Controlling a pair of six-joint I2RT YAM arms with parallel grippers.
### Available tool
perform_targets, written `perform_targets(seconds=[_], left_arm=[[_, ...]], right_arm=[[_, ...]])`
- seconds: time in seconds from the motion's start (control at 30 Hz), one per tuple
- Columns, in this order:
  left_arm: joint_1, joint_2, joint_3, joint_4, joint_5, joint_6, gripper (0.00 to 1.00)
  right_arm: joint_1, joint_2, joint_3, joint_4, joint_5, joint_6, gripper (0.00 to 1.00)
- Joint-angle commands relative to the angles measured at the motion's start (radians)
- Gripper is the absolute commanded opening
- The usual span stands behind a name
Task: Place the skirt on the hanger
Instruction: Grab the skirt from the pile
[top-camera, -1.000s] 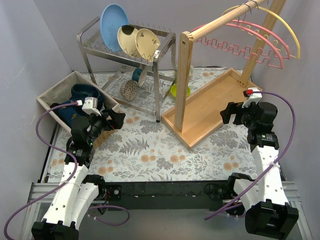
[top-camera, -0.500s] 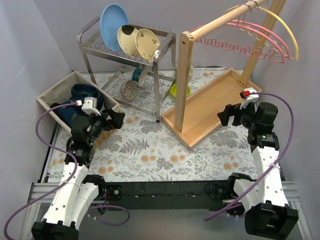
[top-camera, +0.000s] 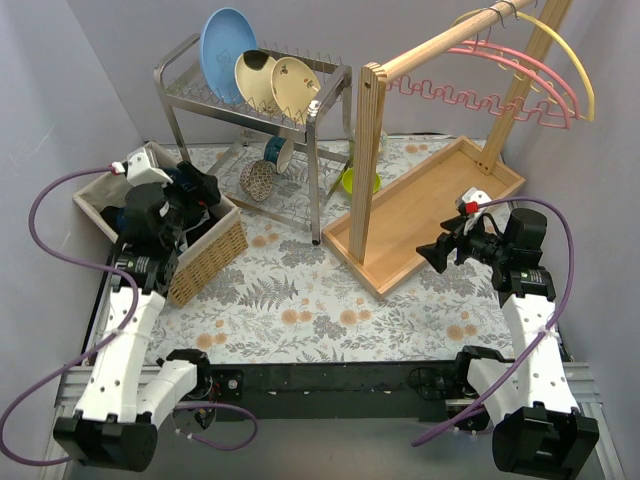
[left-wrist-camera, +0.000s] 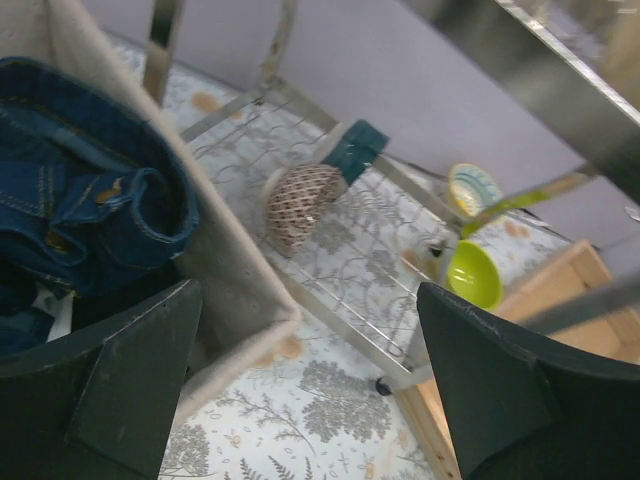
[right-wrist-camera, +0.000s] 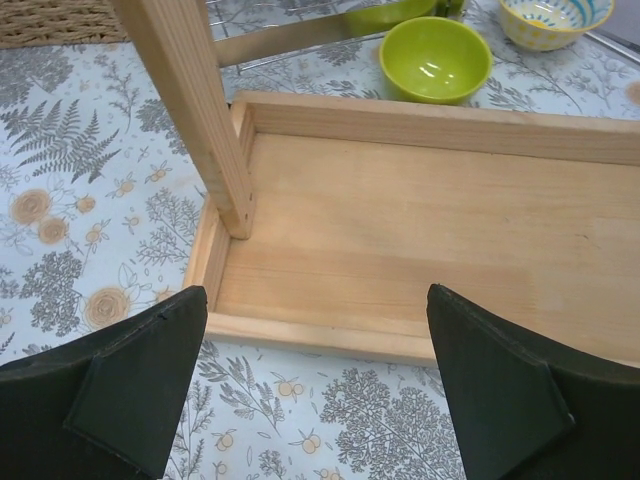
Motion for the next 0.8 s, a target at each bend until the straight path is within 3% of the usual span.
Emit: perform_targets(seconds=[0.0, 0.27, 0.77], left_arm=[[0.047, 0.153, 0.073, -0.134, -0.119, -0.025, 0.85], [0.084, 0.331, 0.133, -0.142, -0.164, -0.035, 0.71], [0.084, 0.515, 0.211, -0.167, -0.326, -0.163, 0.63]], right_arm=[[0.032, -0.003, 0.002, -0.022, -0.04, -0.05, 0.98], [0.057, -0.003, 0.008, -0.025, 0.025, -0.051, 0.98], [0.07, -0.007, 0.011, -0.025, 0.045, -0.061, 0.98]])
